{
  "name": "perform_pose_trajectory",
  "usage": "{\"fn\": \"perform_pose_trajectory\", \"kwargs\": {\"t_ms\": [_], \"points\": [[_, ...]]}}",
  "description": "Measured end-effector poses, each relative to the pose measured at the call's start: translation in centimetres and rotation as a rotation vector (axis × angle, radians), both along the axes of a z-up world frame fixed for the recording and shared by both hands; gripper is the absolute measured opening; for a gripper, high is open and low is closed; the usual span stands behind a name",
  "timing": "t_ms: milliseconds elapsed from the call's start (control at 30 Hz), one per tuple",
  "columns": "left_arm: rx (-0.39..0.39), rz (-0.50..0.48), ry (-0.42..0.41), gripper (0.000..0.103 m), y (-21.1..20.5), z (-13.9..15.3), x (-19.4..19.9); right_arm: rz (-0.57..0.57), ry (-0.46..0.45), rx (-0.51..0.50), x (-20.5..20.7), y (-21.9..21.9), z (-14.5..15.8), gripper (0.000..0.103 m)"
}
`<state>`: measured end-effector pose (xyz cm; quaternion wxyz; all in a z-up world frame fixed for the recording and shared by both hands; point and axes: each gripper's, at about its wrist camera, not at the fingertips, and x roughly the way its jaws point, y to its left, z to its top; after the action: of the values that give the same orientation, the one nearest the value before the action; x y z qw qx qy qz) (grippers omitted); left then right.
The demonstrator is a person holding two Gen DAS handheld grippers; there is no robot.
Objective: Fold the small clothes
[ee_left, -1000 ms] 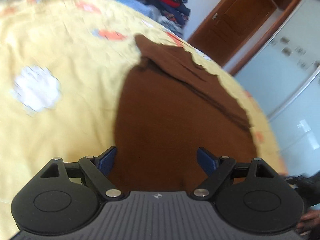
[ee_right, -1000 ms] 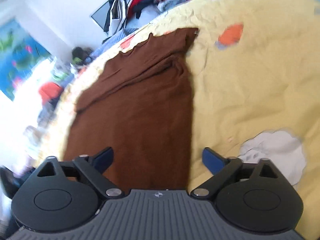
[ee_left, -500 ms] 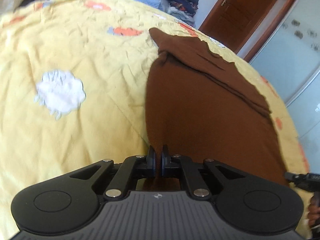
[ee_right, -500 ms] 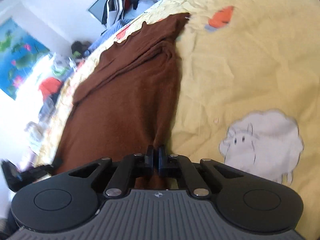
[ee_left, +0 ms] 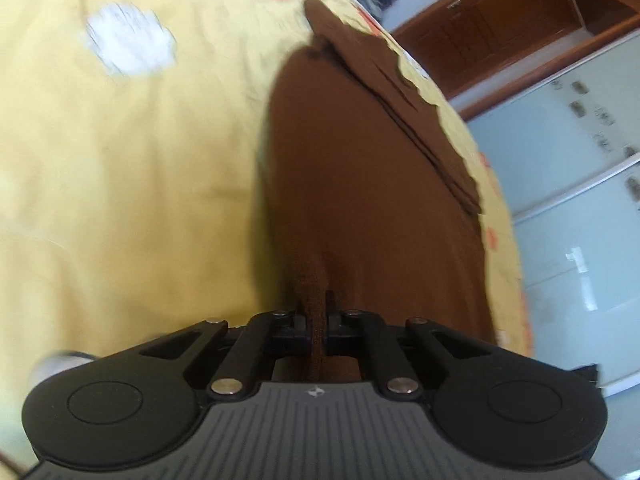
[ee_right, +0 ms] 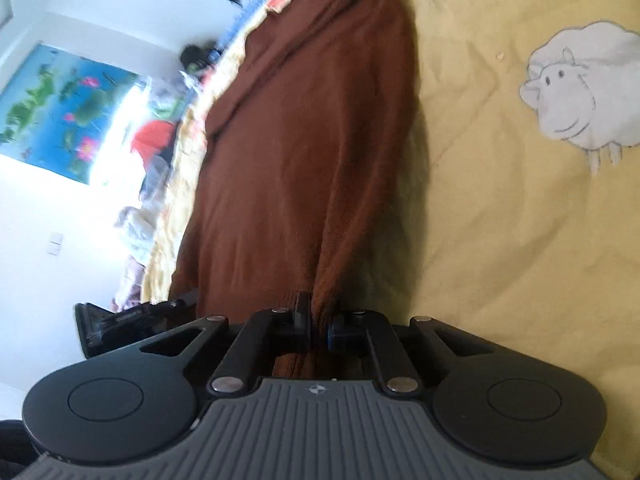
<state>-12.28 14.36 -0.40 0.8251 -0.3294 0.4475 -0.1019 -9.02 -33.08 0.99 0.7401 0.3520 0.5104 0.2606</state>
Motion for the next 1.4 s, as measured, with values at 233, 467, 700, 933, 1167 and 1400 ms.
{"fn": "perform_pose_trajectory", "kwargs": {"t_ms": [233,467,700,933,1167,1400], "points": [[-0.001,-0.028,-0.003,0.007,1.4,-0.2,-1.8,-0.059,-0.013,-0.002,-1.9,-2.2,-0.5,0.013],[-0.206,-0.037,-0.04,0.069,0.6,-0.9,-2.5,-0.046,-0.01,0.132,-2.7,-1.3,-0.1,0.071],[-0.002,-0.09,-0.011,0.006,-1.9,-0.2,-0.4,-0.025,0.017,0.081,-1.2,-0.2,-0.1,0.033],[0.092,-0.112,-0.08,0.005,-2.0,1.8,-1.0,-0.045,-0.004,0.065,-2.8,-1.2,0.0,0.013],[0.013,-0.128,-0.234,0.005,-2.2,6.4,4.2,-0.054,-0.114,0.182,1.2,-0.6,2.7,0.013],[0.01,-0.083,-0.376,0.005,-2.5,10.4,16.2,-0.111,-0.276,0.245,11.9,-0.7,5.8,0.013]]}}
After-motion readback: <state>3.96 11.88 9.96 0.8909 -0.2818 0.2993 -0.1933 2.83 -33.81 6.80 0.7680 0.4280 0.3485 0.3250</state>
